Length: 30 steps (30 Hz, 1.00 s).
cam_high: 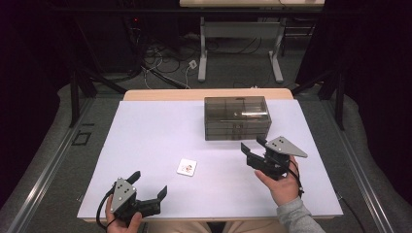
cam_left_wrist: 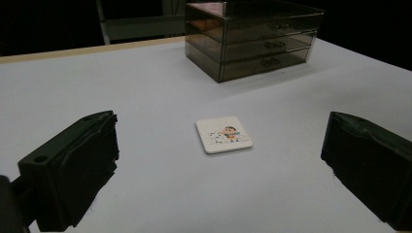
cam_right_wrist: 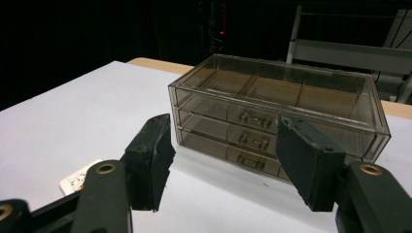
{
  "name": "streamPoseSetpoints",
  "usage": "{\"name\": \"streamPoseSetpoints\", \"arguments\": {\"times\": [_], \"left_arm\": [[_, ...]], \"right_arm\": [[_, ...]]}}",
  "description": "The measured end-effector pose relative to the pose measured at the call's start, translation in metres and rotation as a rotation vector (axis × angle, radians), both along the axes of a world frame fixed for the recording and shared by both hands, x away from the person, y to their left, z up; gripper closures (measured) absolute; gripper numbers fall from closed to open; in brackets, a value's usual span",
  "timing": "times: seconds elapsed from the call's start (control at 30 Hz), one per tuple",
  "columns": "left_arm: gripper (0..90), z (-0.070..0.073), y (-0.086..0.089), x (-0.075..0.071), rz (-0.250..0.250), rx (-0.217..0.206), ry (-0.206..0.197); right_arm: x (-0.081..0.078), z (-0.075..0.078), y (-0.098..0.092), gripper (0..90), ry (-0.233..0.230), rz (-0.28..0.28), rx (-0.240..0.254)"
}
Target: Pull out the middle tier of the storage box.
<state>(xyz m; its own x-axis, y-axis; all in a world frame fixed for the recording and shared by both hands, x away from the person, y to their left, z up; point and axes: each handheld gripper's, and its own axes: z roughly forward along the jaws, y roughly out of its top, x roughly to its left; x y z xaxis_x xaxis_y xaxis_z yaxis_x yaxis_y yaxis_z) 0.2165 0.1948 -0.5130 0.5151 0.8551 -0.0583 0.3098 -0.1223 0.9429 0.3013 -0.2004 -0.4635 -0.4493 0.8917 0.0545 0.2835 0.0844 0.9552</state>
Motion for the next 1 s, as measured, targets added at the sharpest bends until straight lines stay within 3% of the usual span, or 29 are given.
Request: {"name": "streamPoseSetpoints", "arguments": {"times": [0.17, 0.3, 0.37, 0.6, 1.0], "left_arm": [[0.6, 0.0, 0.0, 0.0, -0.003, 0.004, 0.0], [0.7, 0.0, 0.0, 0.0, -0.004, 0.005, 0.001], [0.7, 0.0, 0.0, 0.0, -0.006, 0.006, 0.002], [0.7, 0.0, 0.0, 0.001, -0.008, 0.008, 0.003], [0.6, 0.0, 0.001, 0.001, -0.007, 0.005, 0.002]], "right_arm": [[0.006, 0.004, 0.002, 38.1, -0.015, 0.006, -0.005], [0.011, 0.006, 0.004, 37.5, 0.002, 0.028, 0.008], [0.015, 0.009, 0.007, 37.3, 0.02, 0.042, -0.004], [0.025, 0.012, 0.016, 38.3, 0.013, 0.036, -0.067], [0.045, 0.012, 0.024, 38.1, 0.06, 0.028, -0.026]]}}
